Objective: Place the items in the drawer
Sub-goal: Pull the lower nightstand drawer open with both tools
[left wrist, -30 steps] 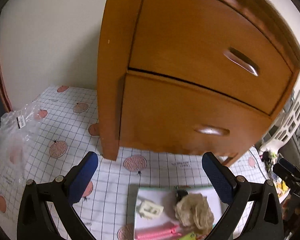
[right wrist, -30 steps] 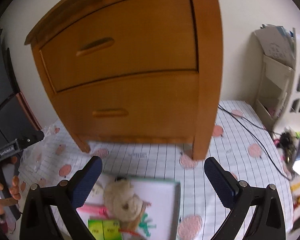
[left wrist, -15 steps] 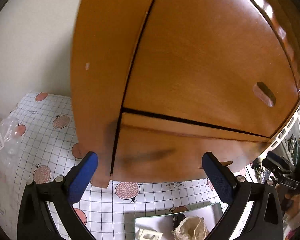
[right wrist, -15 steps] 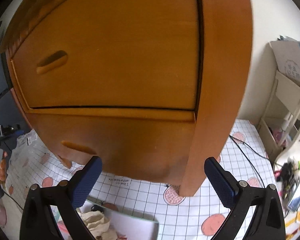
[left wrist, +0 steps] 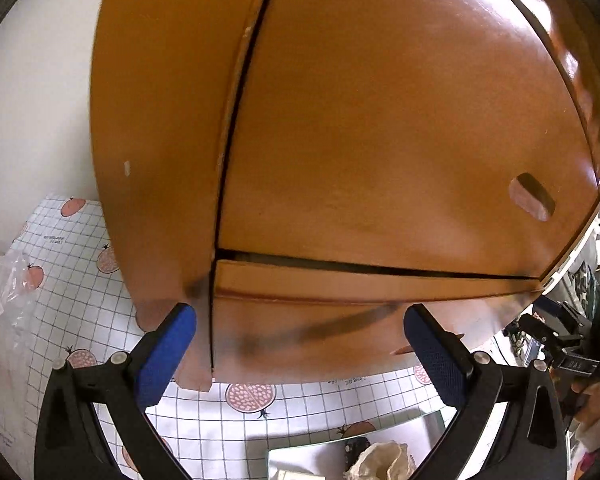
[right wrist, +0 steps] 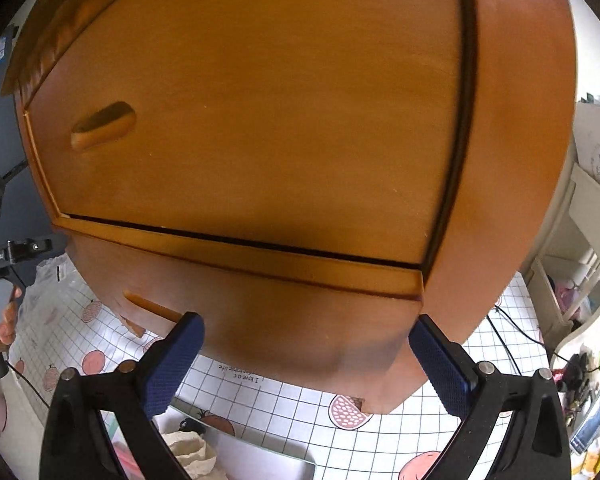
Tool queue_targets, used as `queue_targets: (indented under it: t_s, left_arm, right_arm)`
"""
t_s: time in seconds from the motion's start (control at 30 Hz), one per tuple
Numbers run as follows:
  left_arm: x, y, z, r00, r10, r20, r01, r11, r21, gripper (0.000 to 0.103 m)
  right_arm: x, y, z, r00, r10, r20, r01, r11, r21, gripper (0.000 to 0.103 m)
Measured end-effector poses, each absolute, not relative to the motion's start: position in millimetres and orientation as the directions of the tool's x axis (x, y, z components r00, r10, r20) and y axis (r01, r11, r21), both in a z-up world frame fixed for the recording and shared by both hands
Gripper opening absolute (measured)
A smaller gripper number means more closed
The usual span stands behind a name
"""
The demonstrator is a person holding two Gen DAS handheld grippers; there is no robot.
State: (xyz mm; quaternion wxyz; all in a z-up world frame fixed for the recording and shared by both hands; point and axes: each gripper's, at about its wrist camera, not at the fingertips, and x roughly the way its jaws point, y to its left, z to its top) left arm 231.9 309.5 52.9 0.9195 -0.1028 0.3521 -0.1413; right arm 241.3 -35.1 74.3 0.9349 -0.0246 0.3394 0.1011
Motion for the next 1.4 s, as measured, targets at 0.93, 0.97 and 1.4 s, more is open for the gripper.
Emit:
queue_targets:
  t_s: [0.93,0.97,1.4]
  left_arm:
    - [194,287,60,0.703,-0.296,-0.647,0.200,0.955,-0.220,0.103]
    - [190,287,60,0.702,-0.297,-0.647,0.202,0.955,-0.219,0.103]
    - [174,300,56,0.703,-0.304,-0.643,0.195,0.952,-0.236,0.103]
  right_arm:
    - [197,-35,79,0.749,0.162,-0.643,-0.203,0.979,0.010,0.103]
    - [192,-37,82,0.750,0.162,-0.642,-0.201,0.979,0.011,0.103]
    - [161,-33,79,0.750,0.134,-0.648,-0.154,0.988,0.027,0.103]
